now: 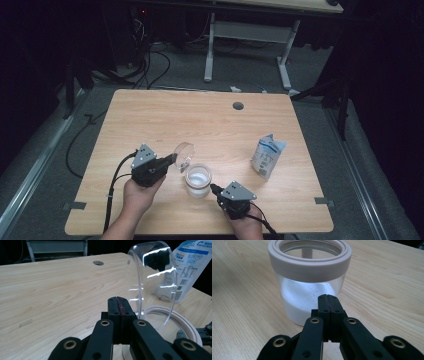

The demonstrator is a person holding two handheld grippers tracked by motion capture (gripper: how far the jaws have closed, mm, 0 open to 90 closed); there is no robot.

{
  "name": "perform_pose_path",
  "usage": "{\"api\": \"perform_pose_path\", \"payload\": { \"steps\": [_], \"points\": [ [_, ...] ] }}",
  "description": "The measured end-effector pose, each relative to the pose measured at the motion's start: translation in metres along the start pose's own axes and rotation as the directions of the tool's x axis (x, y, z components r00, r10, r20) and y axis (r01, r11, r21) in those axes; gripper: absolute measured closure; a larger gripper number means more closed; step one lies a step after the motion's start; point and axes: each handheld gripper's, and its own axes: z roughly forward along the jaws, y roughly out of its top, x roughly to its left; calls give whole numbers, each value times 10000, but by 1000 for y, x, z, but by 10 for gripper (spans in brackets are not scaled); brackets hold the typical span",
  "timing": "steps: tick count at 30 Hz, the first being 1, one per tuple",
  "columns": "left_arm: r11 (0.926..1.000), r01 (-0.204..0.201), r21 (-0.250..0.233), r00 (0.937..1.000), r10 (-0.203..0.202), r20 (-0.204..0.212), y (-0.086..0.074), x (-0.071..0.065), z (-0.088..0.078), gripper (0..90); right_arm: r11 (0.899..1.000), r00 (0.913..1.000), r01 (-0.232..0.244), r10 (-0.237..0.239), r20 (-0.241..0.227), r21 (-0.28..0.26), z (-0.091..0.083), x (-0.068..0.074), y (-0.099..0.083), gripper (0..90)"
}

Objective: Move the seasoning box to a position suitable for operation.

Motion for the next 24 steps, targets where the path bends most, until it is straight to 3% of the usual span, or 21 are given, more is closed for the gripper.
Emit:
{"api": "perform_pose_path", "payload": {
  "steps": [14,24],
  "points": [
    [10000,27,73,9993,-29,366,-8,-11,-4,900,10000,10000,47,-47,17,-15,0,0,0,899],
    [9999,-59,81,9995,57,299,-14,-11,-10,899,10000,10000,49,-49,34,2,0,0,-1,898]
  ]
}}
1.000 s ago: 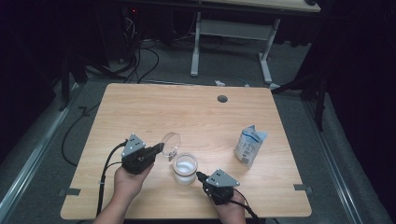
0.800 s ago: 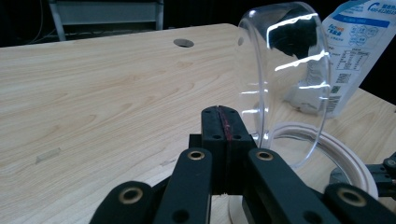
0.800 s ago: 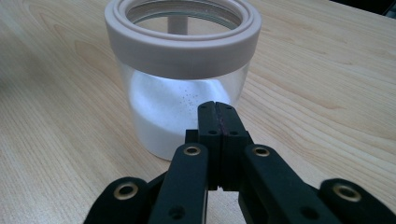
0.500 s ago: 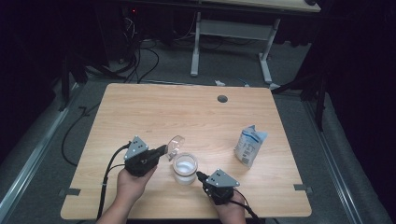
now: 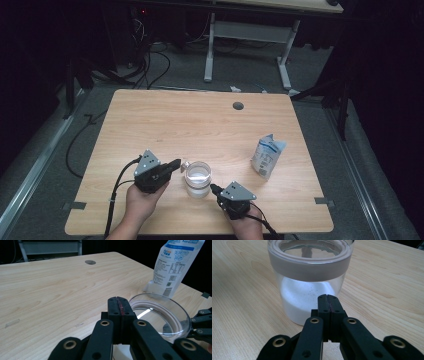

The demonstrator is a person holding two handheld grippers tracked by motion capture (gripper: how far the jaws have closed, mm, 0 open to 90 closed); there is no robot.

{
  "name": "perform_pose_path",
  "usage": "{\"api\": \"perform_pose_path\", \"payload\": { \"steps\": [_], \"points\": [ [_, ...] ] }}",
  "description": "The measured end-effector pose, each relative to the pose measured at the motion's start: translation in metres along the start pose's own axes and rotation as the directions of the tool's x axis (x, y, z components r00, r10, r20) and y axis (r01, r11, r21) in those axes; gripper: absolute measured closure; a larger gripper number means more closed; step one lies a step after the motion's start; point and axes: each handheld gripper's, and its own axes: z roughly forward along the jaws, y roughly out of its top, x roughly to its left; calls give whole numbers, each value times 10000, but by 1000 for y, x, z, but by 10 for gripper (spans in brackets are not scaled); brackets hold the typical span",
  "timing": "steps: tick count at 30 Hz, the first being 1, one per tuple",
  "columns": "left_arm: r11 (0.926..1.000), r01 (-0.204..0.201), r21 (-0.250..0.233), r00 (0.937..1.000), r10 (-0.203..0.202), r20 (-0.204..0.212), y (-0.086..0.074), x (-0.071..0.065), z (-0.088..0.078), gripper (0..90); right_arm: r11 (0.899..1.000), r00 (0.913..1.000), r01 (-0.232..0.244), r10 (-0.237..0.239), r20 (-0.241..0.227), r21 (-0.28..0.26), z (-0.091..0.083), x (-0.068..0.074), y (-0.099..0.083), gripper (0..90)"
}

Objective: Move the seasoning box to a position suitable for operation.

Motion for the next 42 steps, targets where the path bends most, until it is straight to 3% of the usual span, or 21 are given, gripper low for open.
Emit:
{"api": "perform_pose_path", "payload": {
  "steps": [7,15,23,42],
  "points": [
    [9988,-184,462,9997,191,-132,-23,-2,-17,900,10000,9999,-19,19,99,39,-2,-1,-1,898],
    [9962,-21,872,9999,31,-106,-55,-11,-36,900,9999,9997,-128,128,223,14,-6,-5,-2,897],
    [9972,151,736,9998,-143,-102,-58,-18,-26,900,9999,9996,-138,138,263,2,-6,-7,-3,897],
    [9983,239,529,9991,-219,-373,-54,-16,-8,900,9997,9987,-250,250,448,-17,-9,-13,-5,897]
  ]
}}
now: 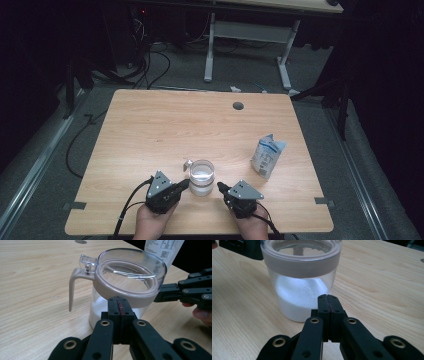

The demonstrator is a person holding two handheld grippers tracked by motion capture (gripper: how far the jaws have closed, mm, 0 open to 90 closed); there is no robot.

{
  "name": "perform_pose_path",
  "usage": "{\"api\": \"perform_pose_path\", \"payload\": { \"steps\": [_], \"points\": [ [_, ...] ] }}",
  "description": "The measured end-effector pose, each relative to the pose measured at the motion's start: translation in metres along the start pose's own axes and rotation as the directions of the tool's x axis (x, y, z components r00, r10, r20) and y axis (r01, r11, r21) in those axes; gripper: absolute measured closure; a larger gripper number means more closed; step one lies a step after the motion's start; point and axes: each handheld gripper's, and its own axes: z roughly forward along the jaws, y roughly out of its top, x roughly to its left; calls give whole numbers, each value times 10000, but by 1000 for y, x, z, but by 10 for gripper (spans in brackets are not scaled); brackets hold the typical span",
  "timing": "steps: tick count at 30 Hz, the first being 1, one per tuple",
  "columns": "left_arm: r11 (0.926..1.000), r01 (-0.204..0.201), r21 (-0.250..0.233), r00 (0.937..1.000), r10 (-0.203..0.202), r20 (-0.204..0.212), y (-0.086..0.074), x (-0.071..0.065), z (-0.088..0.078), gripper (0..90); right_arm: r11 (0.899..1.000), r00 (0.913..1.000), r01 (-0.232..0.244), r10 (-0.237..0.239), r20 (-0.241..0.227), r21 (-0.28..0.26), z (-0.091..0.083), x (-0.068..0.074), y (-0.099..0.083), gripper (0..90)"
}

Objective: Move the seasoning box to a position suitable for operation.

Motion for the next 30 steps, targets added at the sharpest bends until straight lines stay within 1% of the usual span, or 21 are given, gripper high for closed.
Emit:
{"api": "perform_pose_path", "payload": {
  "steps": [4,7,9,10,12,15,18,19,21,23,25,28,30],
  "points": [
    [10000,34,-18,10000,-34,1,1,-4,10,900,10000,9999,-33,33,106,3,-2,-2,-1,897],
    [10000,55,-38,9999,-55,114,2,-9,20,900,10000,9997,-94,94,215,21,-2,-6,-2,897],
    [10000,-50,-30,9998,51,174,3,-13,27,900,9998,9993,-212,210,307,37,-4,-9,-3,898],
    [10000,-27,-59,9998,28,191,2,-15,31,900,9998,9992,-220,219,342,29,-4,-11,-4,897],
    [9999,-107,-40,9997,108,222,1,-18,38,900,9997,9986,-241,241,472,-11,-6,-13,-4,898],
    [9998,-214,4,9994,214,258,0,-19,42,900,9995,9978,-309,313,580,-76,-9,-17,-4,898],
    [9995,-289,127,9992,286,276,-2,-15,35,900,9991,9971,-400,405,641,-104,-11,-21,-4,899],
    [9992,-347,184,9990,342,280,-2,-13,31,900,9992,9971,-380,387,662,-127,-11,-22,-4,898],
    [9988,-427,228,9989,421,223,-2,-7,22,900,9987,9959,-493,503,750,-151,-11,-25,-4,898],
    [9989,-411,223,9991,409,95,-1,2,12,900,9987,9954,-476,491,818,-196,-10,-29,-2,898],
    [9987,-471,213,9989,472,-52,3,12,2,900,9988,9940,-453,469,989,-188,-9,-34,1,898],
    [9980,-602,187,9978,606,-258,11,27,-13,888,9981,9912,-543,575,1195,-301,-5,-44,9,899],
    [9980,-601,184,9976,607,-344,18,35,-23,867,9987,9902,-466,491,1311,-221,-1,-48,12,899]
  ]
}}
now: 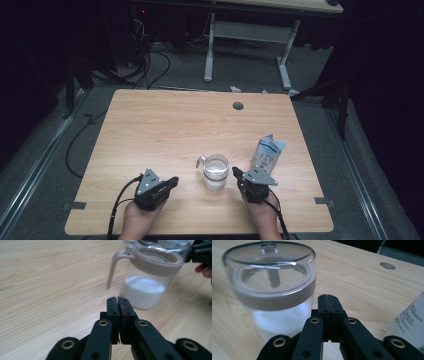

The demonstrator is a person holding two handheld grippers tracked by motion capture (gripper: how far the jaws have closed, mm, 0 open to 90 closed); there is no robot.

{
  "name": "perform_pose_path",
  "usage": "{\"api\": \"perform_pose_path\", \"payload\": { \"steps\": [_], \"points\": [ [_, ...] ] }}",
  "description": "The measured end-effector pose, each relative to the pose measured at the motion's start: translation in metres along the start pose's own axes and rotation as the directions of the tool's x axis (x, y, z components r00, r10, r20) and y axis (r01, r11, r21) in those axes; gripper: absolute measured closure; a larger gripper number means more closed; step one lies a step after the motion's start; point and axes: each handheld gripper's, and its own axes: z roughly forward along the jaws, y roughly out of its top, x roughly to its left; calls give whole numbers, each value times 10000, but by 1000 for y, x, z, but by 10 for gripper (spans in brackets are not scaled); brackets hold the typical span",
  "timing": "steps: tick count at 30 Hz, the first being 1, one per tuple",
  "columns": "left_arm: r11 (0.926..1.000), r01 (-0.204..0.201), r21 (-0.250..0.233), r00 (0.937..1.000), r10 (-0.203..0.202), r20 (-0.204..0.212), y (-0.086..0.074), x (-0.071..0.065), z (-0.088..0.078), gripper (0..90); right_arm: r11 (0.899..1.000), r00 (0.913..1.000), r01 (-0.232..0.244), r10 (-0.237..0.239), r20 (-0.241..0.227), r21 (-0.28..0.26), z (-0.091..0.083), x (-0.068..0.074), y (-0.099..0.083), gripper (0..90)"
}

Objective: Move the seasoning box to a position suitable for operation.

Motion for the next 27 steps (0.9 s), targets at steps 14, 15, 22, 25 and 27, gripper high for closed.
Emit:
{"api": "perform_pose_path", "payload": {
  "steps": [14,15,22,25,27],
  "points": [
    [9960,102,-890,9986,-149,-517,22,43,-48,800,9990,9992,406,-405,-74,168,4,11,8,900],
    [9956,149,-922,9982,-202,-561,23,45,-48,799,9987,9988,484,-482,-125,148,3,13,7,900],
    [9956,323,-883,9967,-386,-717,21,52,-47,783,9970,9956,775,-774,-535,5,-6,34,4,900],
    [9954,353,-894,9965,-419,-723,21,53,-46,773,9953,9923,966,-969,-771,-84,-7,44,4,900],
    [9958,345,-853,9966,-407,-719,20,52,-46,761,9937,9898,1114,-1118,-879,-91,-8,49,4,900]
  ]
}}
